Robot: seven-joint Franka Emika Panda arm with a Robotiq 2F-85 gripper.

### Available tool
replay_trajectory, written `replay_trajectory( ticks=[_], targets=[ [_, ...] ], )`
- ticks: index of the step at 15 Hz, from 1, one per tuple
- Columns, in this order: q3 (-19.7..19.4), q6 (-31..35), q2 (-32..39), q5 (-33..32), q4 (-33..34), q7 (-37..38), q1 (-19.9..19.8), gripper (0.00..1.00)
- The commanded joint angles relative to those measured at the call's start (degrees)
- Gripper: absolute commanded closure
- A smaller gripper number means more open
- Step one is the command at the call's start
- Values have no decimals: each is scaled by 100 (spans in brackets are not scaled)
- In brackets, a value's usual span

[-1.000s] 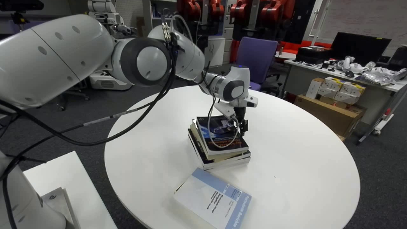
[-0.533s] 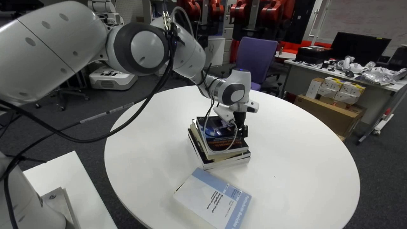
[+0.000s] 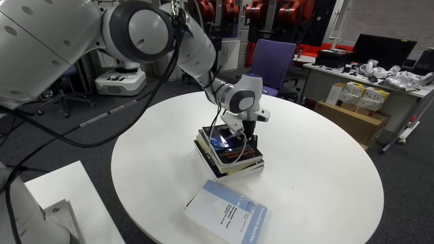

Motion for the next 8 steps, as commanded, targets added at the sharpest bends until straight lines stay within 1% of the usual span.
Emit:
replay_trajectory(
  ticks=[1, 3, 5, 8],
  targets=[
    [215, 24, -632, -17, -1024, -211, -127, 0],
    [179, 81, -663, -42, -1106, -175, -105, 0],
    [51, 189, -570, -88, -996, 8, -59, 0],
    [24, 154, -494, -82, -779, 51, -92, 0]
  ],
)
